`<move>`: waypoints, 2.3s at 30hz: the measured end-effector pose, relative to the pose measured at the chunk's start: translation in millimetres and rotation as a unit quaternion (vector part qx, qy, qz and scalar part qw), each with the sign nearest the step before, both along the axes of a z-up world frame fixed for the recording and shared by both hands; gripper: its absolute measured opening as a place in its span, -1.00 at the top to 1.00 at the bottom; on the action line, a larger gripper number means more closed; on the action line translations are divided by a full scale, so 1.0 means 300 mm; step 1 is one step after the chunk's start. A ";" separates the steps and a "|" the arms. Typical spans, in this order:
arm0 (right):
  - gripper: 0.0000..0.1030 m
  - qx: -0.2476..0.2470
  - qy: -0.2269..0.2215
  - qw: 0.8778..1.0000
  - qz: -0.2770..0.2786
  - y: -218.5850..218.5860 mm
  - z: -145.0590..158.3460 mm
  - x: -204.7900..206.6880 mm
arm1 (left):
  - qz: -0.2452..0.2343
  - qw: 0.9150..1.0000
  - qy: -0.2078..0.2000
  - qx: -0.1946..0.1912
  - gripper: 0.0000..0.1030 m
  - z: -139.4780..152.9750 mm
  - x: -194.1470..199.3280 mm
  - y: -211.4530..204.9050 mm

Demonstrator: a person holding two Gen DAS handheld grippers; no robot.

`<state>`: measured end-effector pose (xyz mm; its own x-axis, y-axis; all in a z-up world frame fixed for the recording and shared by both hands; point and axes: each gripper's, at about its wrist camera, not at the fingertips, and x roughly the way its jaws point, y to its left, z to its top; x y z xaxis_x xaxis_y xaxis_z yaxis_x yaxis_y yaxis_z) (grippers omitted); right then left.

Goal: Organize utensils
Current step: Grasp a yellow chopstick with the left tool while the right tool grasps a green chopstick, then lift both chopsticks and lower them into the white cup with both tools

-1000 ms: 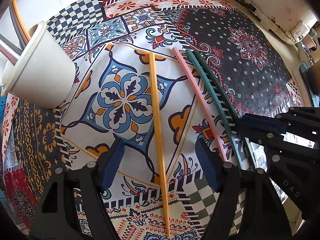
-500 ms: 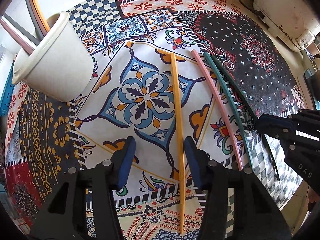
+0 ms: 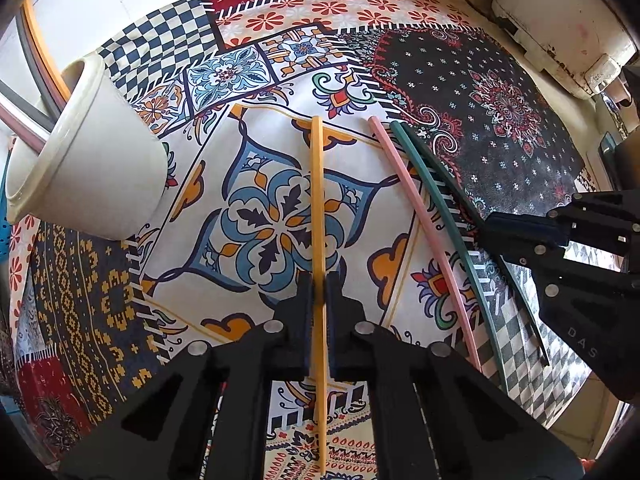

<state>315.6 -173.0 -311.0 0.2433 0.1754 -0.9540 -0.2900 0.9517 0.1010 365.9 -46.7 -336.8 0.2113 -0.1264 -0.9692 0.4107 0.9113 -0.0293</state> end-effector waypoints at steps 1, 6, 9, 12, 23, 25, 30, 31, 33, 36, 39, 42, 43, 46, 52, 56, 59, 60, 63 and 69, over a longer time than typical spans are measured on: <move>0.89 -0.003 -0.001 1.000 0.002 0.005 0.000 0.001 | 0.000 1.000 0.002 -0.002 0.92 0.000 0.004 0.001; 0.90 0.014 -0.003 1.000 -0.016 -0.006 0.007 -0.004 | 0.024 1.000 0.001 -0.015 0.92 0.024 0.002 0.034; 0.90 0.027 -0.013 0.999 -0.024 -0.010 0.039 0.002 | 0.037 0.999 -0.011 -0.027 0.92 0.068 -0.003 0.058; 0.90 0.034 -0.032 0.999 -0.025 -0.014 0.088 0.006 | 0.049 0.998 -0.031 -0.035 0.92 0.123 -0.011 0.079; 0.90 0.070 -0.088 0.994 -0.016 0.012 0.242 0.008 | 0.099 0.987 -0.121 -0.050 0.92 0.308 -0.058 0.175; 0.90 0.077 -0.097 0.992 -0.011 0.018 0.268 0.010 | 0.107 0.984 -0.135 -0.050 0.92 0.336 -0.063 0.193; 0.90 0.094 -0.121 0.988 0.005 0.052 0.338 0.027 | 0.133 0.975 -0.162 -0.071 0.92 0.420 -0.070 0.261; 0.90 0.098 -0.125 0.987 0.009 0.063 0.354 0.032 | 0.137 0.973 -0.169 -0.074 0.92 0.439 -0.072 0.273; 0.90 0.104 -0.136 0.985 0.017 0.082 0.381 0.039 | 0.146 0.969 -0.181 -0.079 0.92 0.470 -0.072 0.295; 0.90 0.116 -0.151 0.981 0.027 0.116 0.421 0.061 | 0.159 0.963 -0.203 -0.082 0.92 0.525 -0.072 0.333; 0.90 0.127 -0.165 0.977 0.038 0.156 0.467 0.089 | 0.170 0.957 -0.222 -0.084 0.92 0.575 -0.065 0.378; 0.90 0.139 -0.178 0.973 0.050 0.202 0.505 0.121 | 0.180 0.951 -0.239 -0.082 0.92 0.611 -0.049 0.416; 0.90 0.144 -0.183 0.971 0.054 0.219 0.517 0.132 | 0.184 0.949 -0.244 -0.082 0.92 0.621 -0.042 0.428; 0.90 0.155 -0.196 0.966 0.067 0.271 0.549 0.168 | 0.196 0.943 -0.256 -0.085 0.92 0.643 -0.016 0.464; 0.90 0.173 -0.222 0.956 0.081 0.367 0.589 0.253 | 0.220 0.930 -0.280 -0.094 0.92 0.665 0.057 0.520; 0.90 0.186 -0.237 0.950 0.083 0.422 0.604 0.312 | 0.237 0.921 -0.290 -0.105 0.92 0.667 0.120 0.553; 0.90 0.195 -0.250 0.945 0.082 0.460 0.607 0.349 | 0.253 0.914 -0.291 -0.124 0.92 0.654 0.170 0.579; 0.90 0.200 -0.255 0.943 0.081 0.468 0.606 0.360 | 0.258 0.913 -0.290 -0.129 0.92 0.649 0.183 0.585; 0.90 0.213 -0.267 0.937 0.077 0.490 0.596 0.391 | 0.268 0.906 -0.295 -0.140 0.92 0.629 0.225 0.597; 0.90 0.231 -0.284 0.928 0.068 0.509 0.553 0.432 | 0.278 0.893 -0.312 -0.165 0.92 0.593 0.279 0.605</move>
